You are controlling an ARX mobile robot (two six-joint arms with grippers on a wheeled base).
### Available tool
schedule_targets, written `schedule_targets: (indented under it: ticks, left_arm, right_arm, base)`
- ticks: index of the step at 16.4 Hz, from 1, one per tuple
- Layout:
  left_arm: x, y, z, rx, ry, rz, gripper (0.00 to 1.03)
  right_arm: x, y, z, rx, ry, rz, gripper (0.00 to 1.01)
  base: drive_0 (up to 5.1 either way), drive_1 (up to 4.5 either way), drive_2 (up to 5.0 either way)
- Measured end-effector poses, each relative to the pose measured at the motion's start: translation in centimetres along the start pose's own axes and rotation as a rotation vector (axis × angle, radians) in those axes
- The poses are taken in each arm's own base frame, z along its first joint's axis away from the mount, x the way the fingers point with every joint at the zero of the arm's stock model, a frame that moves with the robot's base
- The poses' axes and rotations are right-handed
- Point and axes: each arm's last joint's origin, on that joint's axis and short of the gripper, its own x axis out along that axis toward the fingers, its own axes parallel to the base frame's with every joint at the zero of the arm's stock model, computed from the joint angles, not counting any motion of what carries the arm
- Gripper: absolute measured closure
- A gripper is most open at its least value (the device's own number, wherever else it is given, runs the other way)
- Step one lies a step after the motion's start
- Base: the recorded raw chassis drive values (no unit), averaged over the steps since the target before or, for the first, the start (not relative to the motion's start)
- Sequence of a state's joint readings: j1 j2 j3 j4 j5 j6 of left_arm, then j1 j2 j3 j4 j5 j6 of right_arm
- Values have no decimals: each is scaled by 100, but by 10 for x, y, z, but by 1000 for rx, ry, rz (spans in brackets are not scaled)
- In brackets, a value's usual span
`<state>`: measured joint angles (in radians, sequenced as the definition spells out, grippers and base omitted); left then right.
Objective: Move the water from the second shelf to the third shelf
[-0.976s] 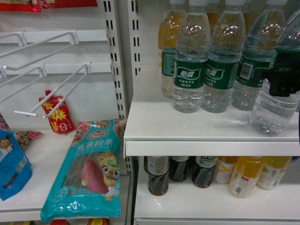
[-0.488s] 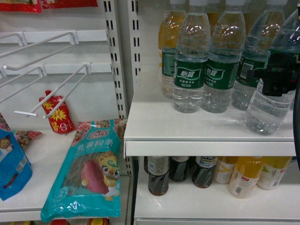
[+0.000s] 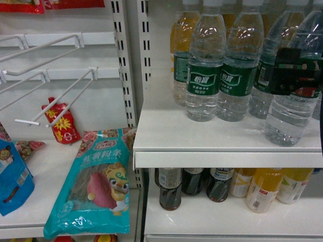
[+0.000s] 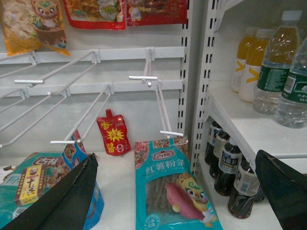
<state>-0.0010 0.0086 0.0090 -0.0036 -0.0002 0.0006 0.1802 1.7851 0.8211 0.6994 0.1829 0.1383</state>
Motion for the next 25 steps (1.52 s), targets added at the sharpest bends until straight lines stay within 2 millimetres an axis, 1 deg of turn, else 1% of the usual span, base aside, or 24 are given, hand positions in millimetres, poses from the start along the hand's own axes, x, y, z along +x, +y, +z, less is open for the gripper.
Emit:
schedule_targets:
  ticks: [1, 2, 3, 5, 9, 11, 15, 16, 17, 18, 19, 20, 22, 23, 24, 25]
  left_arm:
    - [0, 0, 0, 0, 0, 0, 5]
    - [0, 0, 0, 0, 0, 0, 5]
    - [0, 0, 0, 0, 0, 0, 5]
    - [0, 0, 0, 0, 0, 0, 5]
    - [0, 0, 0, 0, 0, 0, 5]
    - [0, 0, 0, 0, 0, 0, 5]
    - [0, 0, 0, 0, 0, 0, 5]
    - [0, 0, 0, 0, 0, 0, 5]
    - [0, 0, 0, 0, -1, 0, 5]
    - [0, 0, 0, 0, 0, 1, 5]
    - [0, 0, 0, 0, 0, 0, 5]
    - [0, 0, 0, 0, -1, 0, 5]
    - [0, 0, 0, 0, 0, 0, 5]
    - [0, 0, 0, 0, 0, 0, 5]
    - [0, 0, 0, 0, 0, 0, 5]
    - [0, 0, 0, 0, 0, 0, 5]
  right_arm:
    - [0, -1, 0, 1, 2, 1, 7]
    - [0, -2, 0, 1, 9, 0, 1]
    - [0, -2, 0, 2, 15, 7, 4]
    - [-3, -4, 3, 2, 31, 11, 3]
    - [-23, -4, 14, 0, 20, 57, 3]
    - [-38, -6, 14, -5, 36, 83, 3]
    - [-81, -14, 14, -20, 25, 112, 3]
    - [-92, -20, 15, -26, -48, 93, 6]
    - [-107, -28, 12, -48, -184, 44, 19]
    - [-127, -39, 3, -63, -214, 24, 30]
    - [-153, -51, -10, -71, -195, 12, 44]
    - [-173, -61, -18, -76, -181, 11, 57]
    - [-208, -65, -32, -80, -189, 10, 83]
    - [-219, -65, -37, -83, -227, 17, 96]
    - [-224, -65, -39, -87, -259, 19, 99]
    - [-226, -65, -40, -87, -262, 18, 99]
  base:
    - [0, 0, 0]
    - [0, 0, 0]
    - [0, 0, 0]
    - [0, 0, 0]
    - [0, 0, 0]
    - [0, 0, 0]
    - [0, 0, 0]
    - [0, 0, 0]
    - [0, 0, 0]
    - [0, 0, 0]
    - [0, 0, 0]
    - [0, 0, 0]
    - [0, 0, 0]
    - [0, 0, 0]
    - [0, 0, 0]
    - [0, 0, 0]
